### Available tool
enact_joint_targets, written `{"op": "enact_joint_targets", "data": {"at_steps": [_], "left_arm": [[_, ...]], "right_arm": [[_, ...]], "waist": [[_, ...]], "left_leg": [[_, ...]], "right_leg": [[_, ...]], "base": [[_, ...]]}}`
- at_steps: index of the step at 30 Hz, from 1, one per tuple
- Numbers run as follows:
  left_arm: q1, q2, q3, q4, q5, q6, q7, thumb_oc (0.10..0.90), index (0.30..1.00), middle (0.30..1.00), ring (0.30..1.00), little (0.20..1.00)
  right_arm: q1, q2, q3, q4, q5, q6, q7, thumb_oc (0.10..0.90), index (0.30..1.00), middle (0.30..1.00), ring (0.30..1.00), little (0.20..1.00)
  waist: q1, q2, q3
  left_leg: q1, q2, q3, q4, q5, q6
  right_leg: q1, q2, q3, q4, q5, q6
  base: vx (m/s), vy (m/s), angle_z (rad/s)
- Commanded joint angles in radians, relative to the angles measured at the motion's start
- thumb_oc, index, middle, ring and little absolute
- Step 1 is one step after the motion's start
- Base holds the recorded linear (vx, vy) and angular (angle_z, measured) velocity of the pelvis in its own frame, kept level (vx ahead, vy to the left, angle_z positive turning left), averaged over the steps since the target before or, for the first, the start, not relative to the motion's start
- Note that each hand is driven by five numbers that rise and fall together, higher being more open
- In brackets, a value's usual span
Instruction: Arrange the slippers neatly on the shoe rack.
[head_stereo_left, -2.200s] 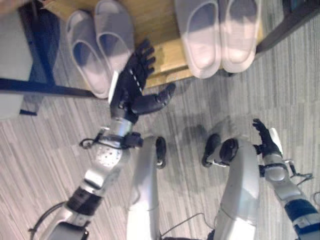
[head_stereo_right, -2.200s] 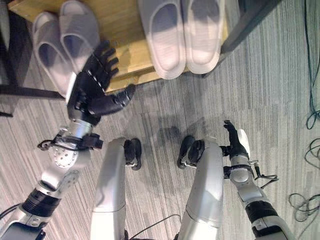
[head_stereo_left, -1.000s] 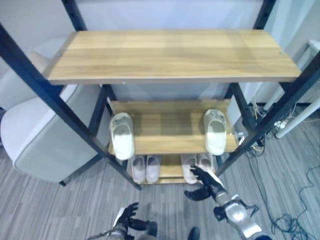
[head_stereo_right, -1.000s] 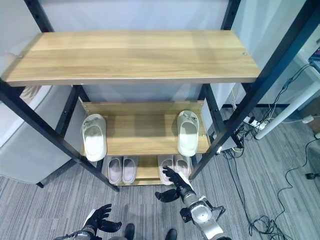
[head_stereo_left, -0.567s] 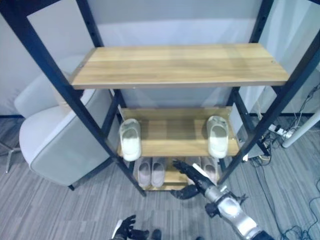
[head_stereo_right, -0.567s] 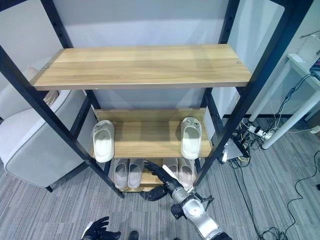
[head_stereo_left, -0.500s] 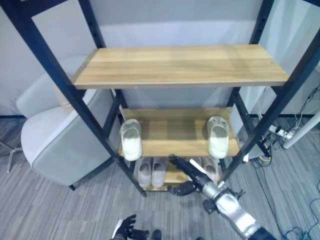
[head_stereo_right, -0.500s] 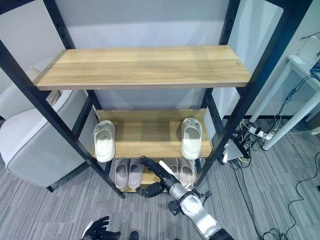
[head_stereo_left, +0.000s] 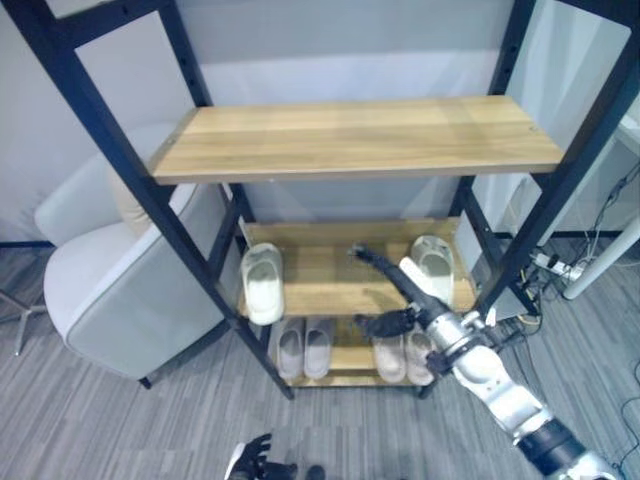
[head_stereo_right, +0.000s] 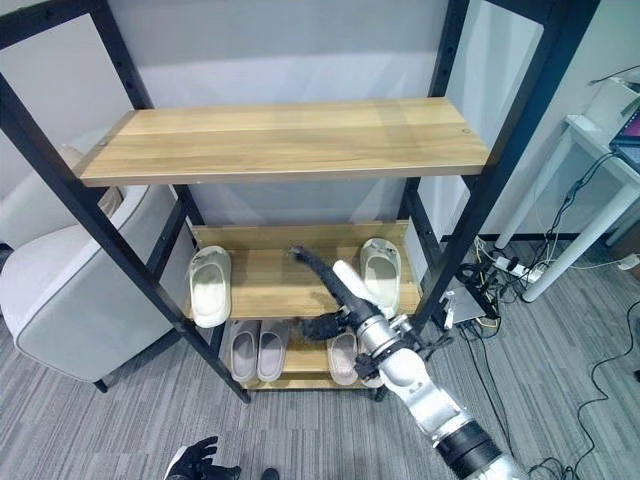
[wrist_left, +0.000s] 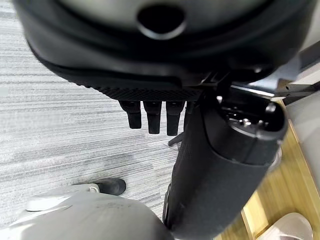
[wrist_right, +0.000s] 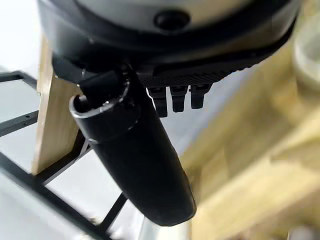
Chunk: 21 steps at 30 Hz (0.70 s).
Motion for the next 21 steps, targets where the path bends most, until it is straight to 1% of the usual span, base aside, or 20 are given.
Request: {"op": "enact_joint_targets", "data": {"at_steps": [1, 3, 4, 8, 9, 12, 13, 15, 20, 21], "left_arm": [[-0.028, -0.049, -0.080, 0.073, 0.050, -0.008, -0.012, 0.800, 0.900, 0.900, 0.900, 0.900], [-0.028, -0.047, -0.084, 0.072, 0.056, -0.008, -0.011, 0.800, 0.900, 0.900, 0.900, 0.900], [-0.026, -0.044, -0.085, 0.073, 0.060, -0.007, -0.013, 0.800, 0.900, 0.900, 0.900, 0.900], [-0.030, -0.029, -0.088, 0.078, 0.068, -0.007, -0.017, 0.800, 0.900, 0.900, 0.900, 0.900], [-0.033, -0.022, -0.088, 0.080, 0.065, -0.007, -0.017, 0.800, 0.900, 0.900, 0.900, 0.900], [-0.036, -0.020, -0.087, 0.081, 0.064, -0.008, -0.017, 0.800, 0.900, 0.900, 0.900, 0.900], [-0.038, -0.015, -0.086, 0.081, 0.058, -0.009, -0.016, 0.800, 0.900, 0.900, 0.900, 0.900], [-0.040, -0.010, -0.087, 0.082, 0.053, -0.010, -0.014, 0.800, 0.900, 0.900, 0.900, 0.900], [-0.048, 0.000, -0.081, 0.101, 0.042, -0.010, -0.008, 0.800, 0.900, 0.900, 0.900, 0.900], [-0.050, 0.007, -0.074, 0.104, 0.035, -0.009, -0.004, 0.800, 0.900, 0.900, 0.900, 0.900]], "right_arm": [[-0.149, -0.005, -0.072, -0.082, -0.129, -0.078, -0.130, 0.800, 0.900, 0.900, 0.900, 0.900], [-0.167, -0.014, -0.076, -0.065, -0.158, -0.068, -0.143, 0.800, 0.900, 0.900, 0.900, 0.900], [-0.208, -0.038, -0.076, -0.034, -0.225, -0.045, -0.174, 0.800, 0.900, 0.900, 0.900, 0.900], [-0.296, -0.063, -0.047, 0.053, -0.317, -0.005, -0.208, 0.800, 0.900, 0.900, 0.900, 0.900], [-0.333, -0.078, -0.028, 0.097, -0.356, 0.011, -0.218, 0.800, 0.900, 0.900, 0.900, 0.900], [-0.359, -0.082, -0.012, 0.131, -0.372, 0.021, -0.228, 0.800, 0.900, 0.900, 0.900, 0.900], [-0.394, -0.095, 0.011, 0.181, -0.404, 0.037, -0.233, 0.800, 0.900, 0.900, 0.900, 0.900], [-0.439, -0.102, 0.045, 0.251, -0.441, 0.059, -0.245, 0.800, 0.900, 0.900, 0.900, 0.900], [-0.513, -0.096, 0.092, 0.394, -0.467, 0.097, -0.265, 0.800, 0.900, 0.900, 0.900, 0.900], [-0.536, -0.109, 0.103, 0.420, -0.472, 0.107, -0.264, 0.800, 0.900, 0.900, 0.900, 0.900]], "waist": [[0.024, -0.040, -0.034], [0.028, -0.044, -0.034], [0.037, -0.053, -0.032], [0.058, -0.073, -0.028], [0.070, -0.086, -0.026], [0.073, -0.090, -0.024], [0.085, -0.102, -0.019], [0.098, -0.114, -0.012], [0.114, -0.137, 0.000], [0.118, -0.146, 0.004]], "left_leg": [[-0.037, 0.004, 0.036, -0.009, -0.005, -0.042], [-0.038, 0.004, 0.035, -0.009, -0.007, -0.040], [-0.039, 0.003, 0.033, -0.009, -0.010, -0.038], [-0.043, 0.000, 0.028, -0.009, -0.016, -0.035], [-0.046, -0.002, 0.025, -0.009, -0.019, -0.033], [-0.048, -0.002, 0.024, -0.009, -0.020, -0.033], [-0.053, -0.002, 0.019, -0.009, -0.021, -0.031], [-0.059, -0.004, 0.013, -0.009, -0.022, -0.029], [-0.075, -0.006, 0.007, -0.009, -0.020, -0.027], [-0.083, -0.009, 0.005, -0.009, -0.020, -0.027]], "right_leg": [[0.054, -0.009, 0.010, 0.001, -0.115, 0.080], [0.053, -0.009, 0.010, 0.001, -0.115, 0.081], [0.051, -0.011, 0.008, 0.001, -0.115, 0.082], [0.051, -0.014, 0.004, 0.001, -0.113, 0.084], [0.051, -0.015, 0.000, 0.001, -0.112, 0.085], [0.049, -0.017, -0.002, 0.001, -0.111, 0.086], [0.046, -0.018, -0.008, 0.001, -0.109, 0.087], [0.040, -0.018, -0.012, 0.001, -0.105, 0.087], [0.028, -0.018, -0.017, 0.001, -0.103, 0.087], [0.023, -0.017, -0.020, 0.001, -0.102, 0.087]], "base": [[0.01, 0.038, 0.00], [0.01, 0.019, 0.00], [0.02, 0.030, 0.01], [0.02, 0.041, 0.03], [0.02, 0.031, 0.06], [0.01, 0.025, 0.05], [0.01, 0.022, 0.08], [0.00, 0.014, 0.09], [0.00, 0.006, 0.10], [0.00, -0.007, 0.05]]}}
